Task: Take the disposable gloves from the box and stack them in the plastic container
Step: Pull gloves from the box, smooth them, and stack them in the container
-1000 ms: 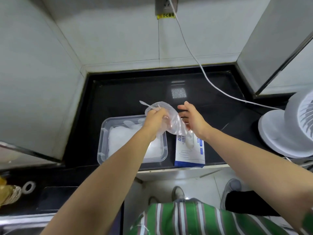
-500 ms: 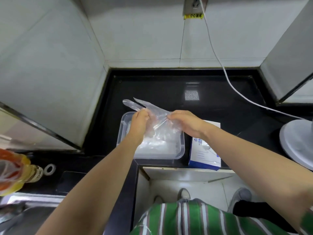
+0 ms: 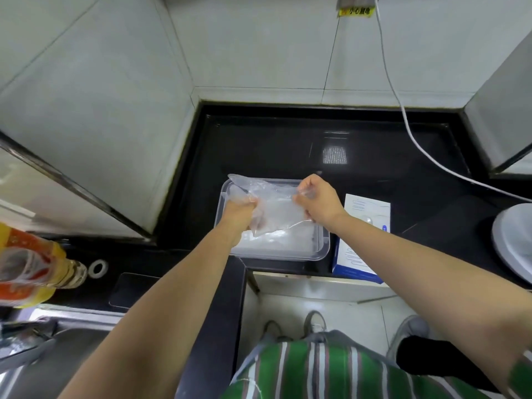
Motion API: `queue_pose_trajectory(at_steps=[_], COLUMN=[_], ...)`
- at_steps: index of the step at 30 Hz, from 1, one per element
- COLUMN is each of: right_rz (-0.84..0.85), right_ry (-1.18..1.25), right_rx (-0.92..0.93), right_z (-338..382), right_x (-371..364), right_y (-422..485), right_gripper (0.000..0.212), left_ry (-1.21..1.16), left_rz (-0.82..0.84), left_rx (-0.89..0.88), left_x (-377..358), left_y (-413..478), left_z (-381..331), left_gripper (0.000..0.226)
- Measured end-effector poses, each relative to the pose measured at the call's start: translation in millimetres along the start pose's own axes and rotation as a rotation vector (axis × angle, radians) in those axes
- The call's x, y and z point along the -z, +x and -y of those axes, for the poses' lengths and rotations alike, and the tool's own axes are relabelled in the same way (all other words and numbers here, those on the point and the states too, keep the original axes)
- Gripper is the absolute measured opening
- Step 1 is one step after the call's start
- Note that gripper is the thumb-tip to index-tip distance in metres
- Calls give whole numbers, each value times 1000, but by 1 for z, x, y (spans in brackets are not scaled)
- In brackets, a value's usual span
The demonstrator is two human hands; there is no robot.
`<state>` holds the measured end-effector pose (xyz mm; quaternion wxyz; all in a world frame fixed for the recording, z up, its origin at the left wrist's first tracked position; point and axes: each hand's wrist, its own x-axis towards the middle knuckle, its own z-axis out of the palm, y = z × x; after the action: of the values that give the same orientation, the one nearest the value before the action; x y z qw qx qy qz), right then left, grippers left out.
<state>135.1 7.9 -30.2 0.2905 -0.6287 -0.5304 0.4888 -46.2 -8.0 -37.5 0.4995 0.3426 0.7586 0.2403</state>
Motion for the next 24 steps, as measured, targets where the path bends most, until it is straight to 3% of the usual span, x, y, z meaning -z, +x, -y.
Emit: queue_pose_trajectory(at_steps=[4, 9, 12, 15, 17, 19, 21, 24], right_rz=[-65, -58, -193, -253, -91, 172, 362, 476], right_ry=[-35, -190, -304, -219, -160, -264, -418, -466], right_rx=[30, 113, 283, 445, 361, 120, -104, -236], right_z=[0, -8, -10, -3, 1, -4, -17, -30], right_x=[-1, -5, -10, -14, -21, -31, -41, -50], right_y=[-1, 3, 3, 2, 1, 3, 5, 10], right_gripper=[7, 14, 29, 22, 11, 9, 21, 46], left_ry=[-61, 7, 98, 144, 174, 183, 213, 306], left_rz=[45, 13, -29, -19, -12, -4, -9, -52], left_rx=[-93, -135, -140, -154, -167, -164, -152, -182], left_x=[-3, -4, -4, -9, -14, -19, -22, -19], left_y=[2, 10, 15, 19, 21, 24, 25, 30], left_z=[10, 19, 24, 28, 30, 31, 29, 25], left_gripper=[31, 24, 25, 27, 22, 15, 14, 14])
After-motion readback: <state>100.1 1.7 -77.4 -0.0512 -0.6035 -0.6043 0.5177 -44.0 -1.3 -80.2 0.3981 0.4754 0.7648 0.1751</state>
